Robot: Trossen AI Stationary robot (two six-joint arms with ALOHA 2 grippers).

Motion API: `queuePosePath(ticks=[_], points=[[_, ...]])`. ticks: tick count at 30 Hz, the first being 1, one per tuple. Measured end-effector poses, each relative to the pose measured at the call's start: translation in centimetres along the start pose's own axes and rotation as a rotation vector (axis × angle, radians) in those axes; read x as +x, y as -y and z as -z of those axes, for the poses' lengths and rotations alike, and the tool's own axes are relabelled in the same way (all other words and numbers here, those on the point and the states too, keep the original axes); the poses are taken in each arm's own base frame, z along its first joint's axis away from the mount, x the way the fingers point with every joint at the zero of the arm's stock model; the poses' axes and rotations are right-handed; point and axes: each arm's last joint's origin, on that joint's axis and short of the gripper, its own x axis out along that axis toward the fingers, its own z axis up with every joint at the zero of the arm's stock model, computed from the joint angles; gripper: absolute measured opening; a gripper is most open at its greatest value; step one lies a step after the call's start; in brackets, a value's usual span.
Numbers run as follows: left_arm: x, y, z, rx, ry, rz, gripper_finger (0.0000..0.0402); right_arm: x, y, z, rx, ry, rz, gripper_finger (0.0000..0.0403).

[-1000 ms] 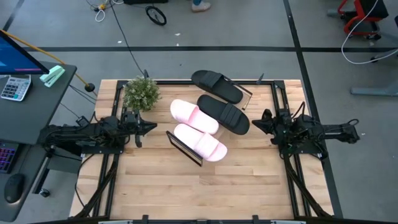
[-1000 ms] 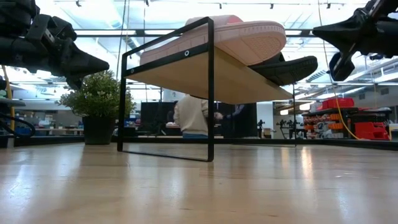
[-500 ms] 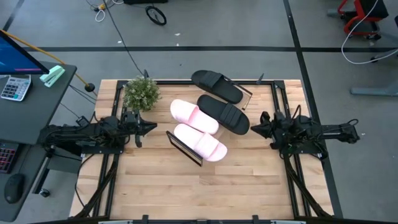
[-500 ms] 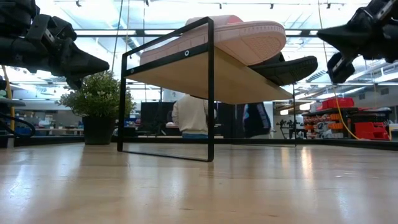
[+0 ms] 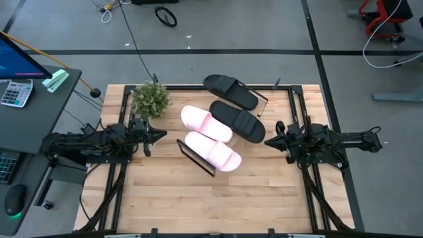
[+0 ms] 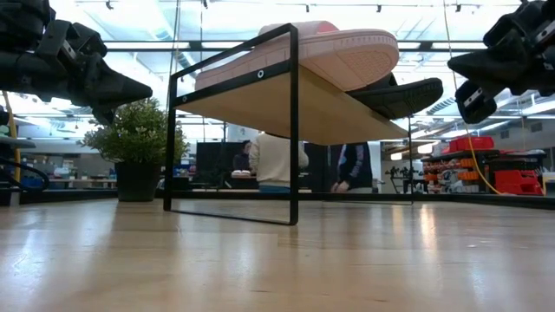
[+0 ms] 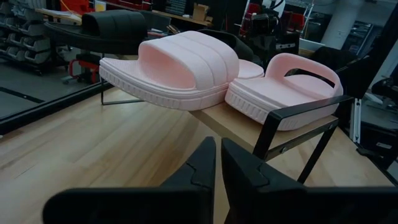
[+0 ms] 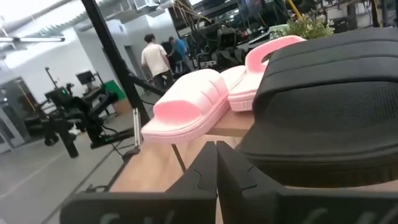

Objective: Pick and place slides into the shelf
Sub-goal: Return to Home Position

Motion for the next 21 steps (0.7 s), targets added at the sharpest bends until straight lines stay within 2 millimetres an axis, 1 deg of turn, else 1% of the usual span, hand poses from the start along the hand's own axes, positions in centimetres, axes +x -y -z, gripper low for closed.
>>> queuePosePath(ticks=[8, 14, 21], points=[[0.0, 0.0, 0.0, 0.0, 0.0, 0.0, 0.004, 0.0, 0.03, 0.05, -0.08, -0.005, 0.003, 0.0], [0.0, 0.0, 0.0, 0.001, 0.0, 0.0, 0.003, 0.0, 0.15, 0.11, -0.134, -0.005, 0.038, 0.0], [0.0, 0.0, 0.0, 0.0, 0.0, -0.001, 0.0023, 0.0, 0.15, 0.11, -0.136, -0.006, 0.038, 0.0]])
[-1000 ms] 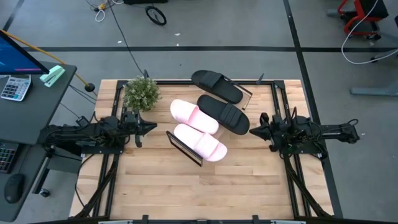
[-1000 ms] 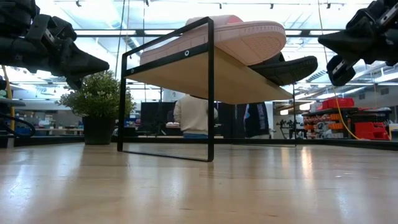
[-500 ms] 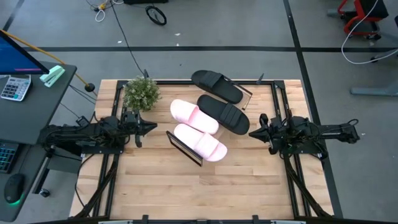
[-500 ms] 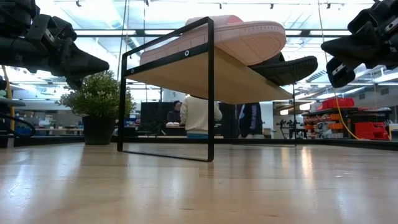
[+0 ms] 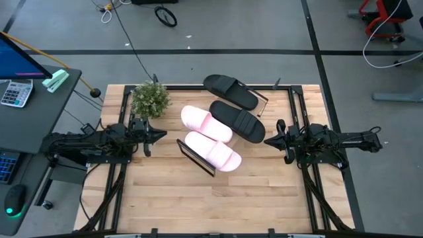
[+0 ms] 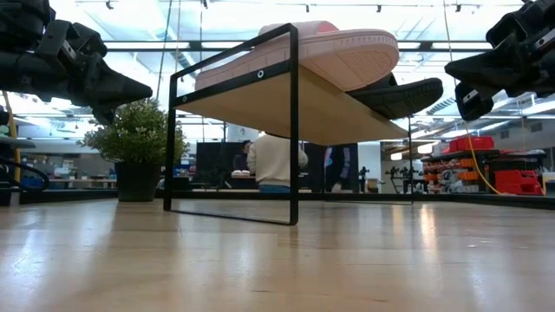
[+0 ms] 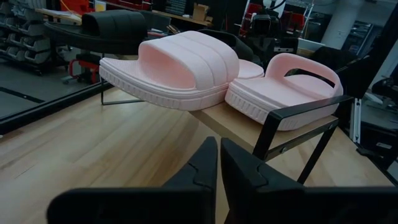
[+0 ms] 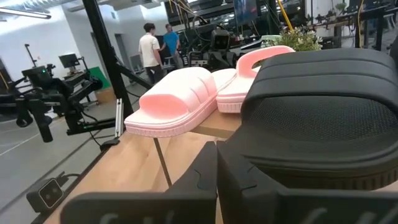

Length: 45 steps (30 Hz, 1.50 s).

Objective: Pick and place slides into the shelf
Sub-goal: Return to Home Position

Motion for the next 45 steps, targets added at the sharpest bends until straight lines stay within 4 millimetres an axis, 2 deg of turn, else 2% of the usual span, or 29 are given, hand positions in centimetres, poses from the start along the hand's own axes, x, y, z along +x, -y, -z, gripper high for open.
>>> queuePosePath(ticks=[11, 24, 37, 45], points=[[0.0, 0.0, 0.0, 0.0, 0.0, 0.0, 0.0041, 0.14, 0.06, 0.2, 0.002, -0.024, 0.009, 0.0016], [0.0, 0.0, 0.0, 0.0, 0.0, 0.0, 0.0023, 0.15, 0.07, 0.21, 0.004, -0.024, 0.009, 0.0016], [0.0, 0.0, 0.0, 0.0, 0.0, 0.0, 0.004, 0.15, 0.07, 0.21, 0.004, -0.025, 0.009, 0.0016], [0.0, 0.0, 0.0, 0.0, 0.0, 0.0, 0.0031, 0.15, 0.07, 0.23, 0.004, -0.026, 0.009, 0.0014]])
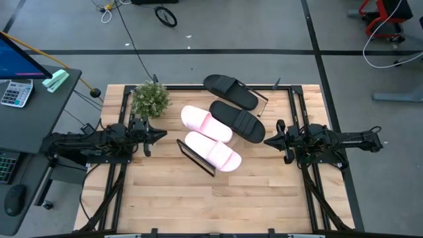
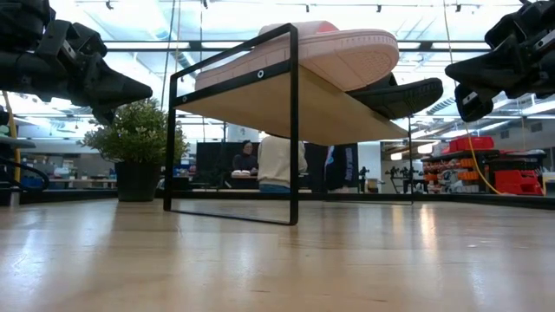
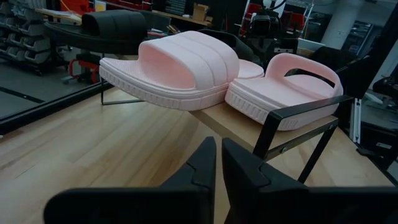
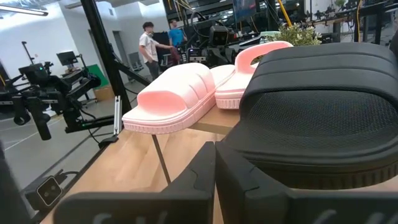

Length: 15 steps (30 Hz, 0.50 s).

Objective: Pick and place slides into the shelf
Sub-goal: Return to Home Position

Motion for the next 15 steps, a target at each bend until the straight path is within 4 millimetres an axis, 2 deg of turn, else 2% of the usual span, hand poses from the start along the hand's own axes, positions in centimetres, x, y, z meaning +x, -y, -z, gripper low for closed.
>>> queuePosePath(ticks=[8, 15], points=[[0.0, 0.0, 0.0, 0.0, 0.0, 0.0, 0.0023, 0.0, 0.0, 0.0, 0.0, 0.0, 0.0, 0.0014], [0.0, 0.0, 0.0, -0.001, 0.0, 0.0, 0.0036, 0.0, 0.0, 0.0, 0.0, 0.0, 0.0, 0.0014]])
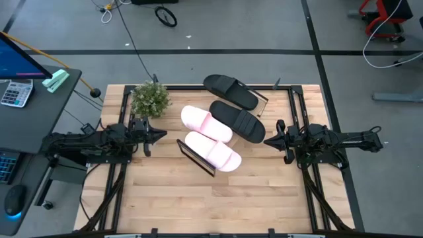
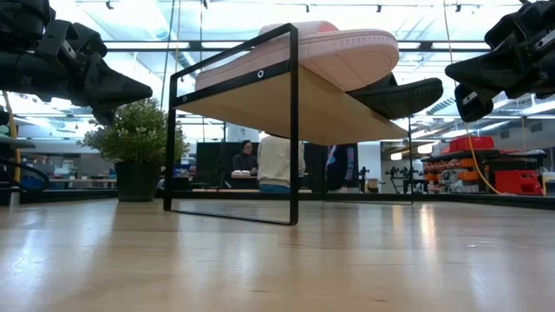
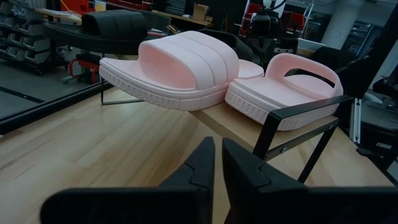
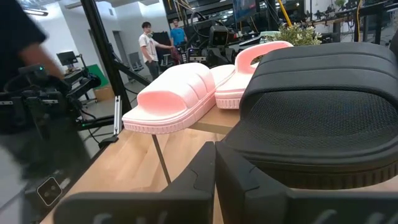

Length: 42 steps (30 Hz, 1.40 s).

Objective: Pick and place slides into the shelf
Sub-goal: Return to Home Position

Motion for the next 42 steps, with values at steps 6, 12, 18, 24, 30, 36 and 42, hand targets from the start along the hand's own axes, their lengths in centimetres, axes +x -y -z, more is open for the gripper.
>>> queuePosePath(ticks=[6, 12, 18, 24, 30, 36, 42], points=[[0.0, 0.0, 0.0, 0.001, 0.0, 0.0, 0.004, 0.0, 0.0, 0.0, 0.0, 0.0, 0.0, 0.0014], [0.0, 0.0, 0.0, 0.0, 0.0, 0.0, 0.0032, 0.0, 0.0, 0.0, 0.0, 0.0, 0.0, 0.0014], [0.0, 0.0, 0.0, 0.001, 0.0, 0.0, 0.0024, 0.0, 0.0, 0.0, 0.0, 0.0, 0.0, 0.0014], [0.0, 0.0, 0.0, 0.0, 0.0, 0.0, 0.0027, 0.0, 0.0, 0.0, 0.0, 0.0, 0.0, 0.0014], [0.0, 0.0, 0.0, 0.001, 0.0, 0.0, 0.0037, 0.0, 0.0, 0.0, 0.0, 0.0, 0.0, 0.0014], [0.0, 0.0, 0.0, 0.0, 0.0, 0.0, 0.004, 0.0, 0.0, 0.0, 0.0, 0.0, 0.0, 0.0014], [0.0, 0.0, 0.0, 0.0, 0.0, 0.0, 0.003, 0.0, 0.0, 0.0, 0.0, 0.0, 0.0, 0.0014]])
